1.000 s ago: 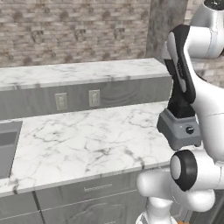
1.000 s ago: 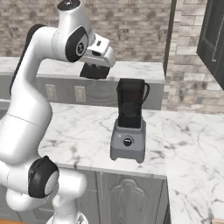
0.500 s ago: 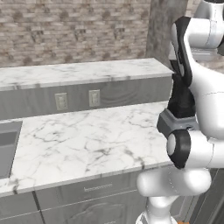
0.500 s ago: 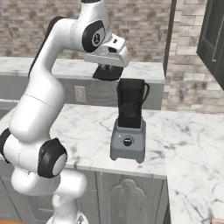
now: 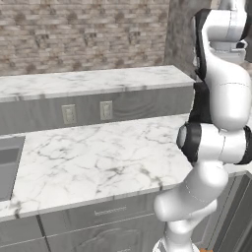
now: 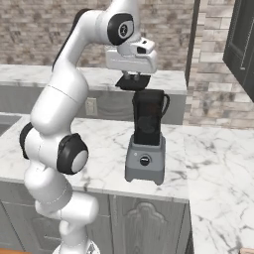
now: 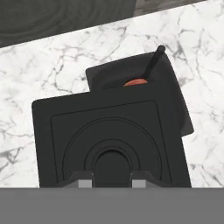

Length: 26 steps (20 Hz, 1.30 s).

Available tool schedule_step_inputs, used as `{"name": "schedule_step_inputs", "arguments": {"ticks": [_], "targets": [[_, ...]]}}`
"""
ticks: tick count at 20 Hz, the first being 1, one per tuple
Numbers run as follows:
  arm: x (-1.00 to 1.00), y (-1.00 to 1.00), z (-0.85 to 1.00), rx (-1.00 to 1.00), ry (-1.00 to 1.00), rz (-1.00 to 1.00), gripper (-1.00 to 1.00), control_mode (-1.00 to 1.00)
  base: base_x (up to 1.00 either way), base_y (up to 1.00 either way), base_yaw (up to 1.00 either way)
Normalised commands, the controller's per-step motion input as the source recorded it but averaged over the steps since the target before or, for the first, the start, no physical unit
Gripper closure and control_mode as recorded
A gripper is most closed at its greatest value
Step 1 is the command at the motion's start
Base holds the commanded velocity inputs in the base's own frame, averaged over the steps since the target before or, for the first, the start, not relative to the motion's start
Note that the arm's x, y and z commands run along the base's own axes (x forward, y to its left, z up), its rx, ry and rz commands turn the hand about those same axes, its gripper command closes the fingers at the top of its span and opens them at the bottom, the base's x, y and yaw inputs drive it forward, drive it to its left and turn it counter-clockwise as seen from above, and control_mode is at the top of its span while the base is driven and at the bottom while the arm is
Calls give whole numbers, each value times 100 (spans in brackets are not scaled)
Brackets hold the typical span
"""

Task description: Grab the onion and garlic from the fridge, place them in the blender, close the lid, and turn on the blender to create a marinade.

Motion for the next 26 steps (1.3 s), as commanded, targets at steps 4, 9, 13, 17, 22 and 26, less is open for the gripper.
{"name": "schedule_step_inputs", "arguments": {"ticks": [4,9,13,17,22,26], "targets": [[0,-9,-34,0,2,0,100,-100,0,0,0],[0,-7,-45,0,0,0,100,-100,0,0,0],[0,-3,-36,0,-2,0,100,-100,0,0,0],[0,0,-15,-1,-2,0,100,-100,0,0,0],[0,-5,-13,-3,-1,0,100,-100,0,0,0],[0,-12,-8,-4,-1,0,100,-100,0,0,0]]}}
